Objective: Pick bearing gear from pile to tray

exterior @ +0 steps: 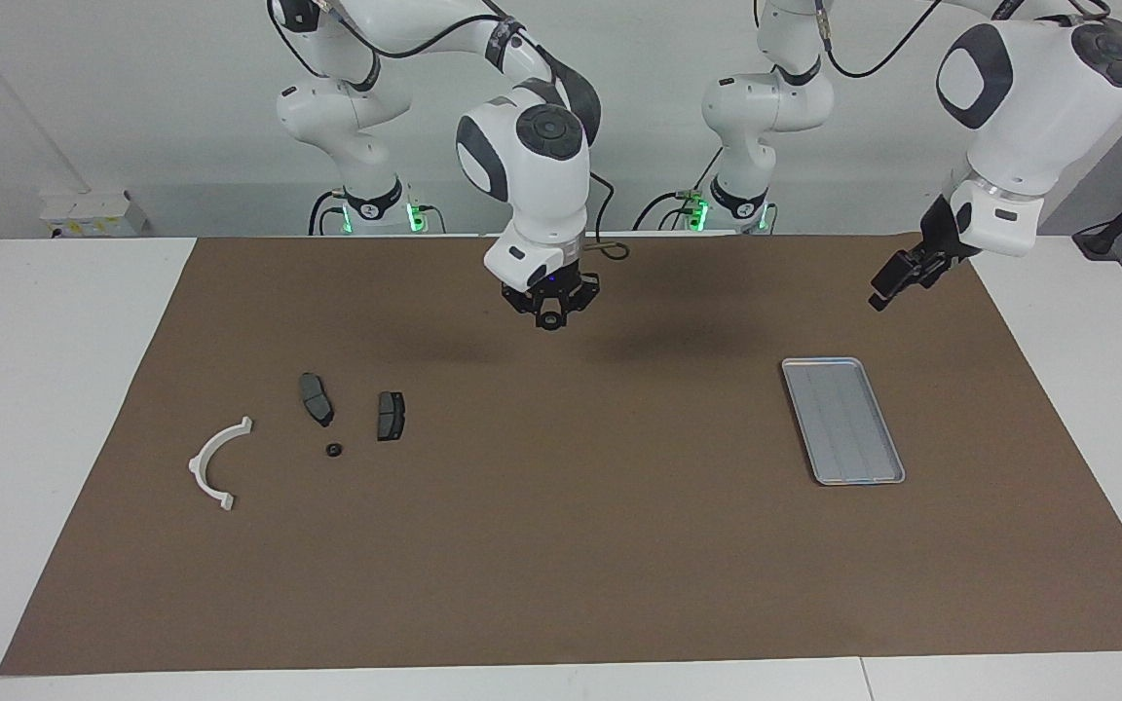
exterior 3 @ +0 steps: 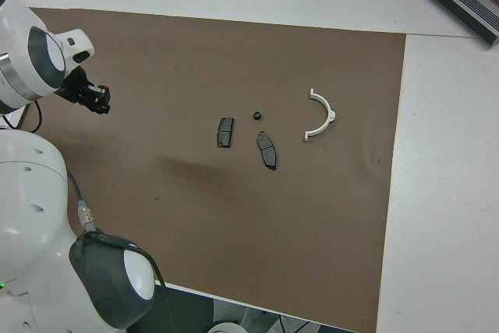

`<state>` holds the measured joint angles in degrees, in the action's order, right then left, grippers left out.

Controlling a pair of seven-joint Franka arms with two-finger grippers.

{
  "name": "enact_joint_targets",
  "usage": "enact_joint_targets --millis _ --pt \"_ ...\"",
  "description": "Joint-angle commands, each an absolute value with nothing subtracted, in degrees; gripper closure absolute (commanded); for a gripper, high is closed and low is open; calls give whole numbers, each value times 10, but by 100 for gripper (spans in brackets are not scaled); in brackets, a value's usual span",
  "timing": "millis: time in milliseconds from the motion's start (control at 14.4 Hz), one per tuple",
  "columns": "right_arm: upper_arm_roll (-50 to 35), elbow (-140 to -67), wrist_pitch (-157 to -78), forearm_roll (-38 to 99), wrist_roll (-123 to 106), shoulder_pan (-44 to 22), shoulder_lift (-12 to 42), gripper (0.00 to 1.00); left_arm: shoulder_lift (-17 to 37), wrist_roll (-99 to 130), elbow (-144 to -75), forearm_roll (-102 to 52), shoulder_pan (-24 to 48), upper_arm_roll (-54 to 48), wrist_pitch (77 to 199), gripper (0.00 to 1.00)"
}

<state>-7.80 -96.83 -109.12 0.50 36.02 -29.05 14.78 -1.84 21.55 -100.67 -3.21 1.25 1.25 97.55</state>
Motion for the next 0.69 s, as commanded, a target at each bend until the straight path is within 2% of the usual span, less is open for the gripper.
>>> enact_joint_targets --millis 0,139,623 --pt "-78 -1013 -1157 8 401 -312 142 86 -49 230 -1053 -26 28 14 1008 0" --pt "-78 -1011 -1194 8 425 -334 166 86 -57 231 -1078 -26 40 14 1031 0" --pt "-77 -1038 -1256 1 418 -334 206 86 -65 245 -1115 -26 46 13 1063 0"
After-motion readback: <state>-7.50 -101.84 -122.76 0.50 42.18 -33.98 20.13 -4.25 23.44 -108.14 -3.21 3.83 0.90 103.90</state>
